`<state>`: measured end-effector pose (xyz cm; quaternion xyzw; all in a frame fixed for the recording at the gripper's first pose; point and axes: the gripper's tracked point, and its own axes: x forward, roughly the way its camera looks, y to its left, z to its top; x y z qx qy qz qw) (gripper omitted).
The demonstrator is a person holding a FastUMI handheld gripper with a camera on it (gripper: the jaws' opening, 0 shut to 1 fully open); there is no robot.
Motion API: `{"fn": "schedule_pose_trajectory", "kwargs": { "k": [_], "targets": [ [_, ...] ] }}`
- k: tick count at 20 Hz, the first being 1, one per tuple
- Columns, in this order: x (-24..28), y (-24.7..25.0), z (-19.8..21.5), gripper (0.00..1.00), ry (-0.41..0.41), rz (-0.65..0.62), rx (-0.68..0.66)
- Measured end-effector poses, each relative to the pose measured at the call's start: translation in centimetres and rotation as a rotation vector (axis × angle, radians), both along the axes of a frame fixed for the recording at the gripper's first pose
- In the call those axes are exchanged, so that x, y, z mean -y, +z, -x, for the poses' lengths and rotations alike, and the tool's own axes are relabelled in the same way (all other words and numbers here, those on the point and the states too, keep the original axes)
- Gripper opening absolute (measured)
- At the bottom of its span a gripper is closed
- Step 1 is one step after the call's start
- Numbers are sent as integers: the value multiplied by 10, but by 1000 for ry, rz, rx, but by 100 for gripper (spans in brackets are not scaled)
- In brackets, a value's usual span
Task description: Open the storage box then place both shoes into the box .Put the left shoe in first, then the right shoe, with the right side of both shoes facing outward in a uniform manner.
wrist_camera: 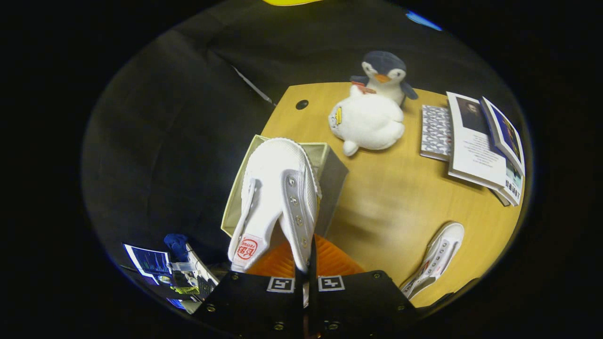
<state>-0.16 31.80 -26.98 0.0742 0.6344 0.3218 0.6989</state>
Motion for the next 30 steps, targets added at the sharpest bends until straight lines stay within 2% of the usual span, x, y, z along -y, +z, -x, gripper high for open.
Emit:
{"fn": "schedule_pose_trajectory", "kwargs": {
  "k": [3, 7, 12, 16, 20, 22, 23, 25, 27, 28, 30],
  "targets": [
    [-39, -5, -3, 4, 59, -10, -2],
    [-74, -33, -11, 4, 98, 21, -24],
    [-101, -74, -13, 4, 114, 86, -46],
    [-103, -123, -14, 4, 89, 225, -61],
    [-114, -148, 0, 4, 76, 270, -92],
    [-115, -156, 6, 12, 58, 260, -125],
    [-117, -153, 8, 26, 62, 240, -145],
    [-117, -141, 3, 37, 87, 248, -104],
    [-125, -119, 2, 39, 83, 183, -91],
    [-131, -104, 4, 51, 69, 131, -112],
    [-126, -85, 4, 84, 67, 99, -102]
  ]
}}
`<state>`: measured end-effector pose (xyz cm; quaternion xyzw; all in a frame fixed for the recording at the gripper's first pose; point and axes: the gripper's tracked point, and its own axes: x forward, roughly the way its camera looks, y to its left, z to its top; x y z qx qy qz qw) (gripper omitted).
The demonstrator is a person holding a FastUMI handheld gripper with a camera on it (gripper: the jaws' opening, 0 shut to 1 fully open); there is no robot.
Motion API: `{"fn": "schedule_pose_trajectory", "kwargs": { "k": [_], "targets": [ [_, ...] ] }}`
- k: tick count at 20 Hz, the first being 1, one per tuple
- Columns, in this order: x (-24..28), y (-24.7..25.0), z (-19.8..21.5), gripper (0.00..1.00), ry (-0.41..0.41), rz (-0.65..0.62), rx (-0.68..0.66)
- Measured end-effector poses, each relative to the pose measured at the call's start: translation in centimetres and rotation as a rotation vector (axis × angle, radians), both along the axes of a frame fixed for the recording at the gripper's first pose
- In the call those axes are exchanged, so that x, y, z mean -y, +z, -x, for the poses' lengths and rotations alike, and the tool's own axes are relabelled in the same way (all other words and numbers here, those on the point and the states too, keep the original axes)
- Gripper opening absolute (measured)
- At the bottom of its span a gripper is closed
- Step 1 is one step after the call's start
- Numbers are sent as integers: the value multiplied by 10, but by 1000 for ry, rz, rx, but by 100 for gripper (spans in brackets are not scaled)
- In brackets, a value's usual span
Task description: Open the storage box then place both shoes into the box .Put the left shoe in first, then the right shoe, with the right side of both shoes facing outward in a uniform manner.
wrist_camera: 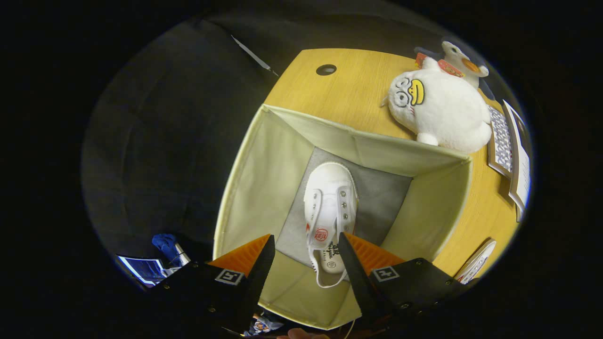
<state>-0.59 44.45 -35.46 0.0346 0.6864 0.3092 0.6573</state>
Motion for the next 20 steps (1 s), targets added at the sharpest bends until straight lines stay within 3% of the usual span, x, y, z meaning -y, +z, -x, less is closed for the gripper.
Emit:
{"fn": "schedule_pose_trajectory", "kwargs": {
  "k": [6, 8, 13, 20],
  "targets": [
    [38, 38, -4, 87, 12, -34, 59],
    [54, 50, -4, 96, 8, -56, 85],
    [108, 82, 2, 96, -43, -104, 98],
    [212, 64, 8, 96, -139, -68, 116]
  ]
}}
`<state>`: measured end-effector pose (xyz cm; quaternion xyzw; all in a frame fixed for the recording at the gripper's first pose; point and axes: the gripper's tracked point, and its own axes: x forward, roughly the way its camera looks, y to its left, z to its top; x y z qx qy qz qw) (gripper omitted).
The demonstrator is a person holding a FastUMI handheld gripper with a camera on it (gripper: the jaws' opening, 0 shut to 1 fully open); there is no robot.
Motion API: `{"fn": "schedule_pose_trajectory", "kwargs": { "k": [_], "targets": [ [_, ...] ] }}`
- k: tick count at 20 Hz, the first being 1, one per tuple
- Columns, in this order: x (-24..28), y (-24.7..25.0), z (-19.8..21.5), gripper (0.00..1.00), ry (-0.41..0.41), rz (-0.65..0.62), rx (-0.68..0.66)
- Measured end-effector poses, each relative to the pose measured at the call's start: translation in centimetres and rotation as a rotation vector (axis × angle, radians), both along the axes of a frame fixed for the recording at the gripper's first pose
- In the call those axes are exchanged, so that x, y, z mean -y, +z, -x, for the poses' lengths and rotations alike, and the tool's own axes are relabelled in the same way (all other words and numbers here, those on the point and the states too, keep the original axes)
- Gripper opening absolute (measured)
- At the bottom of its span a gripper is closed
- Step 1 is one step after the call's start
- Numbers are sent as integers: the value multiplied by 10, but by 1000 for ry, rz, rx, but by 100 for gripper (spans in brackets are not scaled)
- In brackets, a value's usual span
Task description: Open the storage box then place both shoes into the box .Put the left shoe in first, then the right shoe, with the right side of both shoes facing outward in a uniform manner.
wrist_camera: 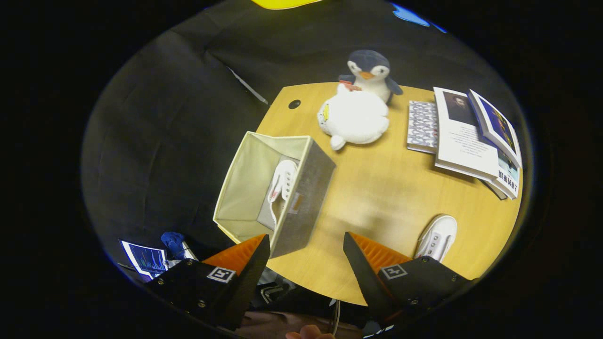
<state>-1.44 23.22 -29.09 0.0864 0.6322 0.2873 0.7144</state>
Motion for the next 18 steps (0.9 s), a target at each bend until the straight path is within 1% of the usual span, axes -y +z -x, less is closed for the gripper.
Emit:
{"fn": "schedule_pose_trajectory", "kwargs": {
  "k": [4, 7, 9, 11, 14, 18],
  "targets": [
    [58, -25, 4, 96, -77, 35, -6],
    [88, -39, 4, 96, -185, 8, -22],
    [114, -51, 3, 96, -244, 16, -44],
    [139, -63, 10, 96, -262, 59, -46],
    [186, -85, 26, 96, -256, 166, -17],
    [218, -100, 54, 96, -258, 207, -52]
  ]
}}
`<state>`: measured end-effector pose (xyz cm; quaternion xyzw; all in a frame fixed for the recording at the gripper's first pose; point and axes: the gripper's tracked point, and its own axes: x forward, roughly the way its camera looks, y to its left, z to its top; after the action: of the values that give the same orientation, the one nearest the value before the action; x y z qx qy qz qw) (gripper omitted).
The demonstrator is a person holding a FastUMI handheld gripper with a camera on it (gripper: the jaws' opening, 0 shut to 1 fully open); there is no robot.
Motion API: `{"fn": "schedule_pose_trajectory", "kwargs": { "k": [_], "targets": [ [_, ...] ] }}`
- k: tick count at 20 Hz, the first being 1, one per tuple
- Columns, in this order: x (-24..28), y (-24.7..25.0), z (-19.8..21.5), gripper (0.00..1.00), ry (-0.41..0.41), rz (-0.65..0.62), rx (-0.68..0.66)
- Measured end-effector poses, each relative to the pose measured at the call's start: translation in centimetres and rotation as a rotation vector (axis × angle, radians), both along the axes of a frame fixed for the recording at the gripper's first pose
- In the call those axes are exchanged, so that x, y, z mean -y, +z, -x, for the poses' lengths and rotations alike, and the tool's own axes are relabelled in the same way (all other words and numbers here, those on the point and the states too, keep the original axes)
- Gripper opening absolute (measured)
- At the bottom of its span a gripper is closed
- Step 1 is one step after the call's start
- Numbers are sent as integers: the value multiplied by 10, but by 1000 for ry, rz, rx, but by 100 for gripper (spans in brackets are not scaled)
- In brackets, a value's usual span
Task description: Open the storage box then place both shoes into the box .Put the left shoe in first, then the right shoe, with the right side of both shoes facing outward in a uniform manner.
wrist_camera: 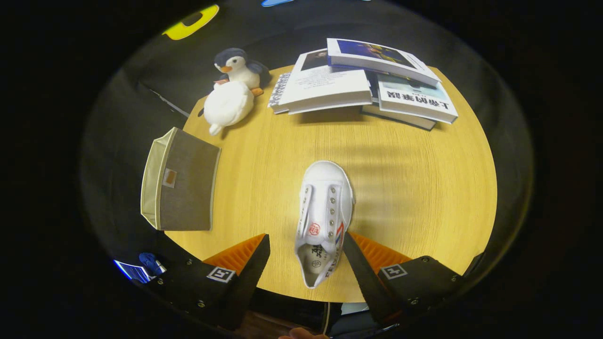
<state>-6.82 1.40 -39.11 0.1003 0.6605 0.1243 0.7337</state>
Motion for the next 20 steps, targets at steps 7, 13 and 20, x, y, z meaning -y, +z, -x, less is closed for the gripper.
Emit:
{"fn": "schedule_pose_trajectory", "kwargs": {
  "k": [7, 13, 20],
  "targets": [
    [13, -42, 33, 96, 109, 77, -81],
    [17, -76, 22, 96, 204, 178, -122],
    [8, -99, 25, 61, 271, 181, -141]
  ]
}}
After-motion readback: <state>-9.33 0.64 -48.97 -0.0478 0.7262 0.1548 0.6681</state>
